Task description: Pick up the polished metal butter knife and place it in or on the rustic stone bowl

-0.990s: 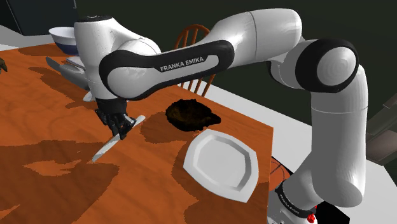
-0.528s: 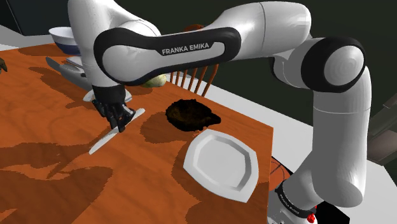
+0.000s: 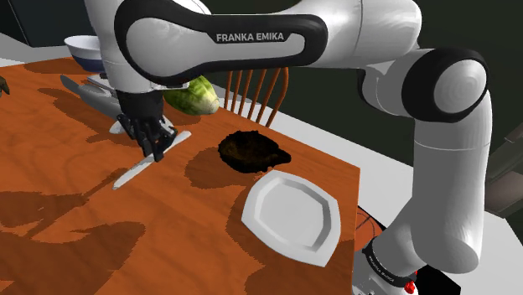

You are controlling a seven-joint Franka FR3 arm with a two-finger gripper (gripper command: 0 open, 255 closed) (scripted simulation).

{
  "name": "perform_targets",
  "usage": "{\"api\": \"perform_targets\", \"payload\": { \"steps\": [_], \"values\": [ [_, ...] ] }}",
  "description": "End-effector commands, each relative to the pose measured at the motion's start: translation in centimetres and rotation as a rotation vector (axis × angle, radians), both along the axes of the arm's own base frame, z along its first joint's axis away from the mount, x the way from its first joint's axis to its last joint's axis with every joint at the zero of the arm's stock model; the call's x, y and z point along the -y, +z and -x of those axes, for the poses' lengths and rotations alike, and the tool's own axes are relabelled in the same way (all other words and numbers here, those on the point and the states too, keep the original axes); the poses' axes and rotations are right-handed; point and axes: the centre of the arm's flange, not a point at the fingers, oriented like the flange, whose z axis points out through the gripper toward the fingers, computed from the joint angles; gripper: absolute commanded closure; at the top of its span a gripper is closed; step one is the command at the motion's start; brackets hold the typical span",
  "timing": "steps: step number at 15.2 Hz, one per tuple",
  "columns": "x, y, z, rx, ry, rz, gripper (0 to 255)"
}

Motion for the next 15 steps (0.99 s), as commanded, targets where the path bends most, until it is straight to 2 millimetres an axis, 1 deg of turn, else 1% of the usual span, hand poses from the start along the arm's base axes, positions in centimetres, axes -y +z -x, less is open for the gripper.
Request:
{"api": "perform_targets", "payload": {
  "steps": [1, 10, 15],
  "values": [
    [0.1, 1.0, 0.0, 0.0, 0.0, 0.0, 255],
    [0.1, 5.5, 0.0, 0.0, 0.0, 0.0, 255],
    [6.5, 5.9, 1.6, 0.0, 0.0, 0.0, 255]
  ]
}}
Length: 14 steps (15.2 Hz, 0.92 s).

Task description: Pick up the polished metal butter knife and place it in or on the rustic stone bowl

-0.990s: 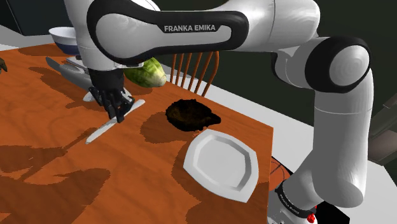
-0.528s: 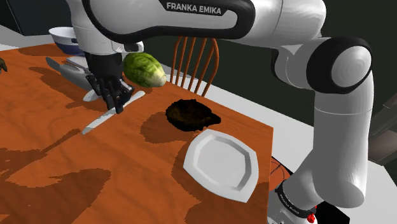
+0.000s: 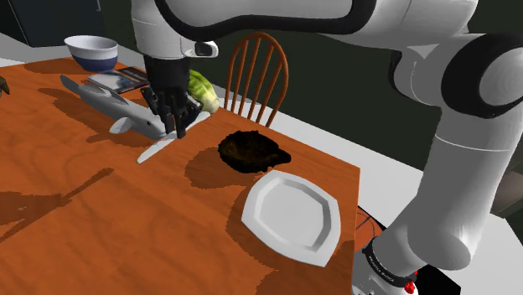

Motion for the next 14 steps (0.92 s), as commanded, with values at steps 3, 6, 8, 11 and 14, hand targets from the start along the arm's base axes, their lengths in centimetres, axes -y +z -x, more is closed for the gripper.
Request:
{"api": "perform_targets", "payload": {
  "steps": [3, 6, 8, 11, 14],
  "values": [
    [5.3, 0.1, 1.2, -0.001, -0.001, 0.001, 255],
    [9.2, 0.3, 2.2, -0.001, -0.001, 0.001, 255],
    [11.7, 0.4, 2.8, -0.001, -0.001, 0.001, 255],
    [15.6, 0.7, 3.8, -0.001, -0.001, 0.001, 255],
    [19.4, 0.9, 4.8, -0.001, -0.001, 0.001, 255]
  ]
}}
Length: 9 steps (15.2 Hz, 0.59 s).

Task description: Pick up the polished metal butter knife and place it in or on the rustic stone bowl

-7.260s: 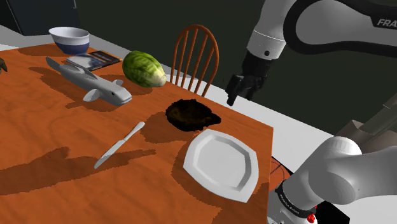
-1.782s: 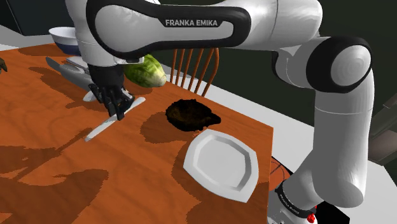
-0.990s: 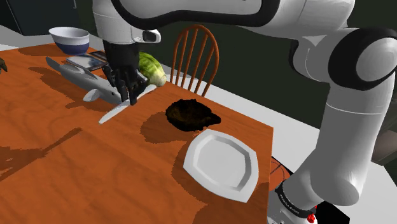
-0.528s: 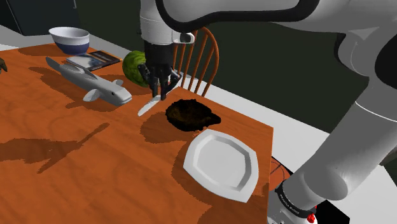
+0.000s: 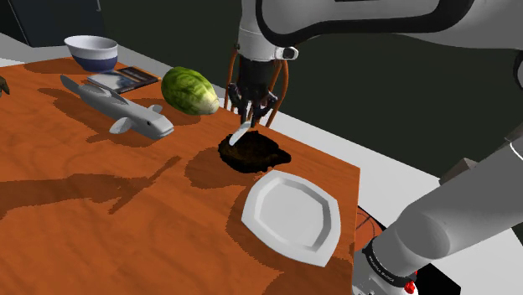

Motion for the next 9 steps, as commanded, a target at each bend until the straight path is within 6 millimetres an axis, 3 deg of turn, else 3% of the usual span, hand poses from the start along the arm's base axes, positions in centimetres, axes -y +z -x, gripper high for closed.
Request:
{"api": "perform_targets", "payload": {
  "steps": [1, 2, 9],
  "values": [
    [2.7, 0.4, 0.6, 0.0, 0.002, -0.001, 255],
    [3.6, 0.4, 0.8, 0.0, 0.002, -0.001, 255],
    [3.6, -3.3, 0.8, 0.0, 0.002, -0.001, 255]
  ]
}}
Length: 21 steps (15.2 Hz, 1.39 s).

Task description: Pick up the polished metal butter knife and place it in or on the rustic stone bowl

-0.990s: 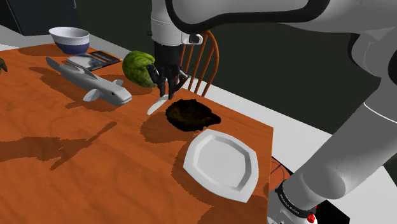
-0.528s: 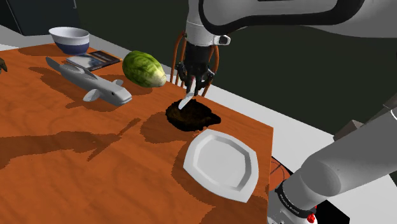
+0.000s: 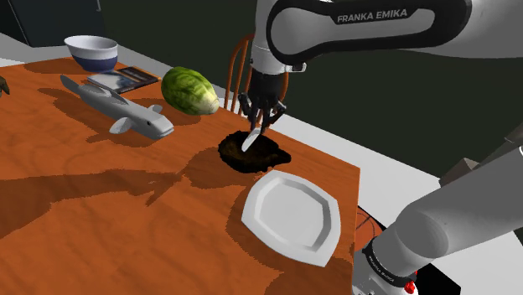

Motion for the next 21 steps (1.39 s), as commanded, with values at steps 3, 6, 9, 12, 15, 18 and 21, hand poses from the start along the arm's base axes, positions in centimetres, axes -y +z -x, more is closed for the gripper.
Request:
{"api": "perform_targets", "payload": {
  "steps": [3, 6, 9, 12, 15, 18, 21],
  "values": [
    [0.0, -2.0, 0.0, 0.0, 0.0, 0.0, 255],
    [0.0, -3.6, 0.0, 0.0, 0.0, 0.0, 255],
    [0.0, -5.2, 0.0, 0.0, 0.0, 0.0, 255],
    [0.0, -5.2, 0.0, 0.0, 0.0, 0.0, 255],
    [0.0, -5.2, 0.0, 0.0, 0.0, 0.0, 255],
    [0.0, -5.2, 0.0, 0.0, 0.0, 0.0, 0],
    [0.0, -5.2, 0.0, 0.0, 0.0, 0.0, 0]
  ]
}}
